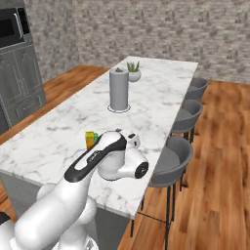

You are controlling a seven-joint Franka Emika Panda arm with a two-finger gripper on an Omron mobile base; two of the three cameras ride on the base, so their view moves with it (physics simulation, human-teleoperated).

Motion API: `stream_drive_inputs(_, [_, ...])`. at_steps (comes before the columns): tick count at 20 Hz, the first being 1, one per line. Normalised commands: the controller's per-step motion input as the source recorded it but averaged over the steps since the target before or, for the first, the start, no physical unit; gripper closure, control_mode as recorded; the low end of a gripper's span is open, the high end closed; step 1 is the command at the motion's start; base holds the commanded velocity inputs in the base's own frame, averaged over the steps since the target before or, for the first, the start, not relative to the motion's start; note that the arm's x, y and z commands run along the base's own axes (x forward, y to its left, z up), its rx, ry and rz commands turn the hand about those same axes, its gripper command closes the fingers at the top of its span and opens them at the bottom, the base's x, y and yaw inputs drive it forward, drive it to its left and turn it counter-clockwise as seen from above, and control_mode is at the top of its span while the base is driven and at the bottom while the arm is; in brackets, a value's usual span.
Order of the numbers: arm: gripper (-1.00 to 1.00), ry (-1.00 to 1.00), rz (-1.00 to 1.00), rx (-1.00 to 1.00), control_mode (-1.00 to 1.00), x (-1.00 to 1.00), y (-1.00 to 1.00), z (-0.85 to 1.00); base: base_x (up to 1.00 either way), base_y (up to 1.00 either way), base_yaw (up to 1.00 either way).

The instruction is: Move the drinks to the dining counter.

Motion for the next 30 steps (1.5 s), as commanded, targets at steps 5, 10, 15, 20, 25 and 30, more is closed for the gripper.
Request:
stream_drive_inputs(5, [-1.00,0.00,0.04,-0.07,-1.00,-0.53,0.01,0.25,0.00,0.00,0.00])
stream_drive_inputs(10, [-1.00,-0.09,0.10,-0.06,-1.00,-0.56,0.08,0.00,0.00,0.00,0.00])
stream_drive_inputs(15, [-1.00,-0.08,0.08,-0.02,-1.00,-0.42,0.03,0.00,0.00,0.00,0.00])
stream_drive_inputs(20, [-1.00,0.00,0.00,0.00,1.00,-0.01,0.00,0.00,0.00,0.00,0.00])
stream_drive_inputs(25, [-1.00,0.00,0.00,0.00,1.00,0.00,0.00,0.00,-0.35,0.00,0.04])
stream_drive_inputs(30, [-1.00,0.00,0.00,0.00,1.00,0.00,0.00,0.00,-0.96,0.01,0.18])
